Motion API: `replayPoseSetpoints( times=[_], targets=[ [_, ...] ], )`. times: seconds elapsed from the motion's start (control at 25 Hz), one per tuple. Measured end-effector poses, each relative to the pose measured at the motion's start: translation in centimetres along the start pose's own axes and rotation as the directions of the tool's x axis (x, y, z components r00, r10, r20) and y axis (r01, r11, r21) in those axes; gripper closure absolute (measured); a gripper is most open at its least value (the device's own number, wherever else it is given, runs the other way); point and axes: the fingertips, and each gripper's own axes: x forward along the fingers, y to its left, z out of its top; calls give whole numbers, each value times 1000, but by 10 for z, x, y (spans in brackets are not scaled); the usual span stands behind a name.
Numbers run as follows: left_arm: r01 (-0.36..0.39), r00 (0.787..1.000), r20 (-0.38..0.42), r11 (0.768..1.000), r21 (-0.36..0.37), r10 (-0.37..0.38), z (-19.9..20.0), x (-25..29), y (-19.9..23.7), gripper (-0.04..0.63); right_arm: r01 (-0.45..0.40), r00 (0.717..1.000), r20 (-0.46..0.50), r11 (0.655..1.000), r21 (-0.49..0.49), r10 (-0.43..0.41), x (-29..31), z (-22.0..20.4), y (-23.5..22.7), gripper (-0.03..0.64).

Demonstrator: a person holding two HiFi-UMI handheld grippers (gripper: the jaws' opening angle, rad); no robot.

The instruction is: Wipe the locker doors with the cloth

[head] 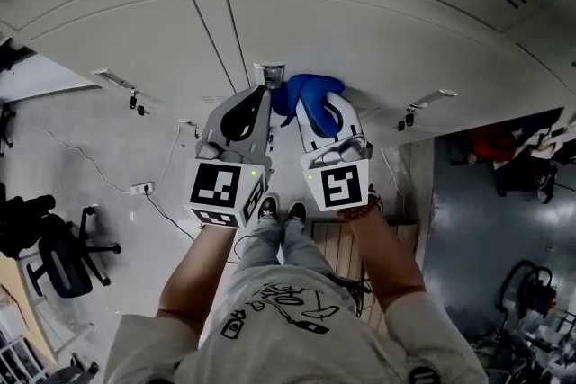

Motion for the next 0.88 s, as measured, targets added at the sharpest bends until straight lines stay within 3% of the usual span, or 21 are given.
replayPoseSetpoints(
  times=[0.52,0.72,0.88],
  targets=[
    [5,986,167,996,85,-19,113,-20,-20,592,109,979,181,993,-47,-99,-6,149,-58,586],
    [30,978,202,993,111,-52,137,-17,-40,592,137,967,221,990,-36,-126,-19,170,-83,586],
    [67,975,205,991,115,-89,137,-9,-59,592,162,960,231,987,-7,-156,-35,164,-103,586]
  ],
)
